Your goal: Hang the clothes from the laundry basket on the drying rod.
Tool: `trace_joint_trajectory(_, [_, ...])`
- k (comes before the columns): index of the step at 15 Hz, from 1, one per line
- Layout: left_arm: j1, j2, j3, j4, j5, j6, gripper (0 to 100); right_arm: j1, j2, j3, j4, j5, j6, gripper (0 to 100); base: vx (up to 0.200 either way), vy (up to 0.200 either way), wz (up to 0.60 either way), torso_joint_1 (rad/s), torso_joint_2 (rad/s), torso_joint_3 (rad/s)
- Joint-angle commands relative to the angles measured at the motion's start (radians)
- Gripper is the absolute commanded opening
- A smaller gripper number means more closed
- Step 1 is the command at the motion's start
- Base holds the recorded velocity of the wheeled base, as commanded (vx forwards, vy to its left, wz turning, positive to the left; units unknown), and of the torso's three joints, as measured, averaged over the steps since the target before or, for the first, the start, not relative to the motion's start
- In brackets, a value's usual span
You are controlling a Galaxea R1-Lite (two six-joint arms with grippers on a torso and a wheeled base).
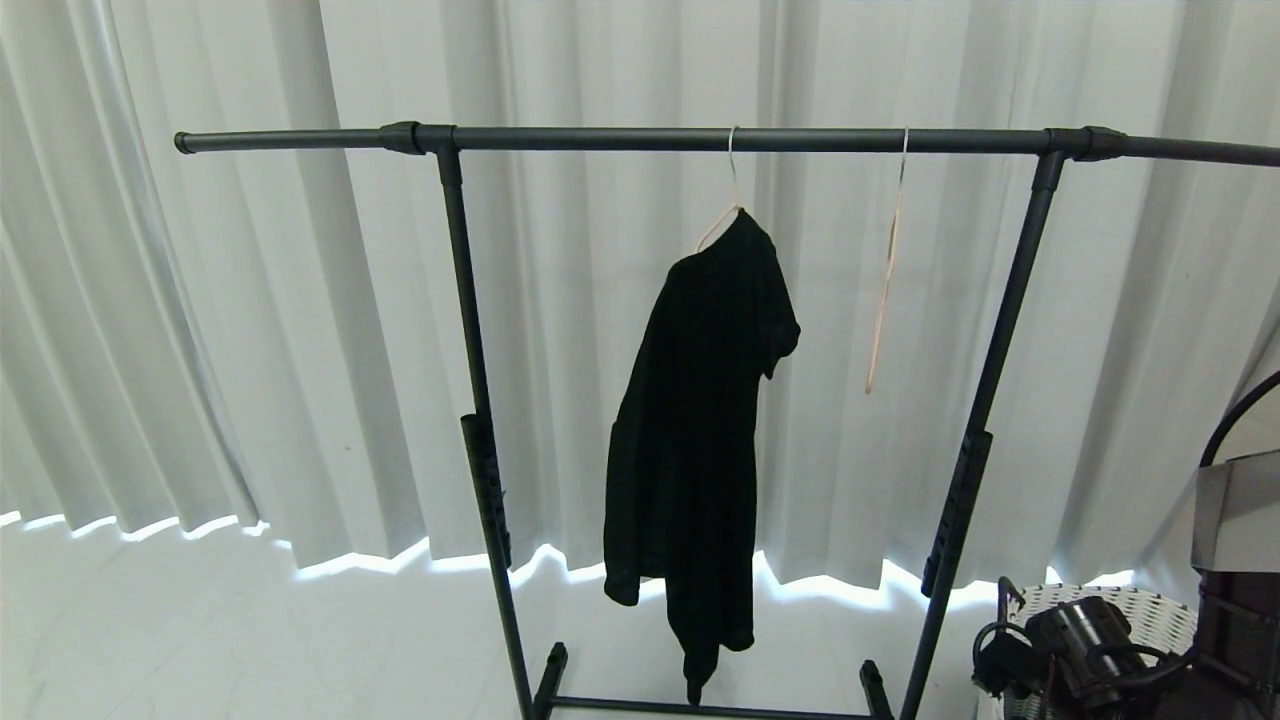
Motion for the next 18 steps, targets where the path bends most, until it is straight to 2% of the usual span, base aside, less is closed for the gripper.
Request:
trace_joint_trajectory(1, [0.0, 0.0, 0.0, -0.001, 0.0, 0.0, 100, 0.001, -0.002, 0.0, 0.0, 0.0, 0.0, 0, 0.0, 0.0, 0.0, 0.0, 0.0, 0.0])
trace_joint_trajectory(5, [0.0, 0.0, 0.0, -0.001, 0.001, -0.001, 100, 0.01, -0.047, 0.01, 0.0, 0.0, 0.003, 0, 0.0, 0.0, 0.0, 0.0, 0.0, 0.0])
trace_joint_trajectory(9, [0.0, 0.0, 0.0, -0.001, 0.0, 0.022, 100, 0.068, -0.254, 0.04, 0.006, 0.003, -0.002, 0, 0.0, 0.0, 0.0, 0.0, 0.0, 0.0])
trace_joint_trajectory(12, [0.0, 0.0, 0.005, -0.024, 0.003, 0.051, 100, 0.09, -0.415, 0.009, 0.058, 0.003, -0.012, 0, 0.0, 0.0, 0.0, 0.0, 0.0, 0.0])
trace_joint_trajectory(14, [0.0, 0.0, 0.005, -0.024, 0.018, 0.043, 100, 0.09, -0.541, -0.048, 0.201, 0.001, -0.022, 0, 0.0, 0.0, 0.0, 0.0, 0.0, 0.0])
trace_joint_trajectory(17, [0.0, 0.0, 0.005, -0.024, 0.023, 0.045, 100, 0.108, -0.731, -0.203, 0.515, 0.003, -0.022, 0, 0.0, 0.0, 0.0, 0.0, 0.0, 0.0])
trace_joint_trajectory(18, [0.0, 0.0, 0.005, -0.024, 0.023, 0.046, 100, 0.129, -0.799, -0.292, 0.652, 0.003, -0.022, 0, 0.0, 0.0, 0.0, 0.0, 0.0, 0.0])
